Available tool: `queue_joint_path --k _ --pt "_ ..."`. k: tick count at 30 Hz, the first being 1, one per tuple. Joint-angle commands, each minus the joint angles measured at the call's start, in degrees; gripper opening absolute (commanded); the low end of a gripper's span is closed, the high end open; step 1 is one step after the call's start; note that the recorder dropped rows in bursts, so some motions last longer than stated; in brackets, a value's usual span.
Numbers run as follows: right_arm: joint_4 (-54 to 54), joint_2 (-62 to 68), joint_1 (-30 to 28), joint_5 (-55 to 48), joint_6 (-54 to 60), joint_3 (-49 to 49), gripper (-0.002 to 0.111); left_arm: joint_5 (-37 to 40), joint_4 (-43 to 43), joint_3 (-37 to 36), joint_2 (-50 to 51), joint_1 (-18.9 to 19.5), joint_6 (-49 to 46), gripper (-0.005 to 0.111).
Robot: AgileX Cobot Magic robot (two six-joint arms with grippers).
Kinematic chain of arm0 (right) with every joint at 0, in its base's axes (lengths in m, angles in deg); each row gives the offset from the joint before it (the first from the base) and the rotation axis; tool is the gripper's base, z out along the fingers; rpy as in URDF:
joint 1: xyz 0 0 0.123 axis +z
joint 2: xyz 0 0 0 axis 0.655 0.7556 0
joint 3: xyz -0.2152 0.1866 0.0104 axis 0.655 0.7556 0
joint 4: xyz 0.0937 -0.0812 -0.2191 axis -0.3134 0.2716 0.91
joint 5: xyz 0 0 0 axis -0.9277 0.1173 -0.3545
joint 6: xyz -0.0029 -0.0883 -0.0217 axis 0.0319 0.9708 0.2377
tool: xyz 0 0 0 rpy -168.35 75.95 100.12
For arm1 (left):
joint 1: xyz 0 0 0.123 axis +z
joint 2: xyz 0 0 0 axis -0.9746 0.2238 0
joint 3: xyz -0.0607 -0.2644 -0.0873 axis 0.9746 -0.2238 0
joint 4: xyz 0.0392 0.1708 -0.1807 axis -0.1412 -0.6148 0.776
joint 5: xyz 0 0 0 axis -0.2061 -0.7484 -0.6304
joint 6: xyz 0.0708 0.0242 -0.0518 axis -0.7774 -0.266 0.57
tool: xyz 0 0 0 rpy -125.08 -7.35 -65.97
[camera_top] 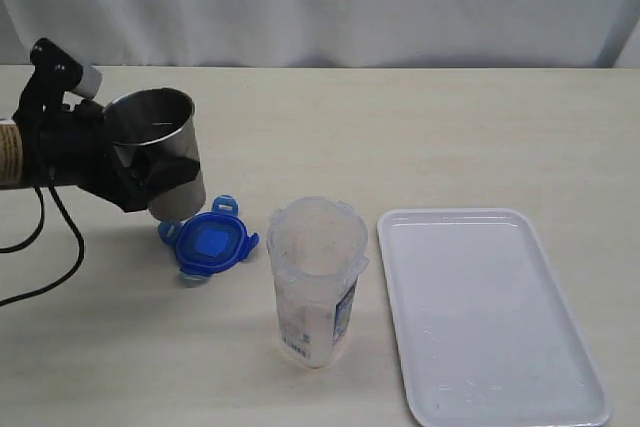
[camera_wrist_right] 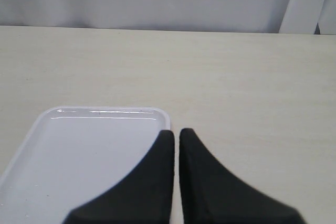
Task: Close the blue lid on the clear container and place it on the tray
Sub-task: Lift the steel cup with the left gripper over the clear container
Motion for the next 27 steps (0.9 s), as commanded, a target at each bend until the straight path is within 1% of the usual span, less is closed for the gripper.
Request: queue_joint_path --k 1,7,9,12,14,22,27 --pt "-0.02 -0.23 0.06 0.16 0.15 0.2 0.004 -8.4 -8.82 5.52 -0.33 -3.02 2.41 0.0" --pt "-0.02 -0.23 0.06 0.16 0.15 0.2 0.004 -8.79 -11.47 9.64 -0.33 -8.83 1.16 0.0" --pt "-0.02 -0.23 0.06 0.16 0.15 0.2 0.004 -8.79 -11.73 10.02 -0.33 -10.14 -2.87 0.0" --pt "-0.02 -0.23 0.06 0.16 0.15 0.2 0.004 -8.57 -11.73 10.02 -0.33 -11.27 -9.05 0.0" --pt "-0.02 -0.23 0.06 0.16 0.15 0.2 0.004 -8.79 -11.73 10.02 -0.33 -11.64 -10.98 0.0" --pt "-0.02 -0.23 0.06 0.16 0.15 0.2 0.004 -8.36 -11.37 10.02 -0.33 -14.07 -13.23 0.0" --pt "-0.02 -0.23 0.06 0.16 0.15 0.2 0.004 -7.26 -8.21 10.02 -0.33 -14.07 -15.55 0.0"
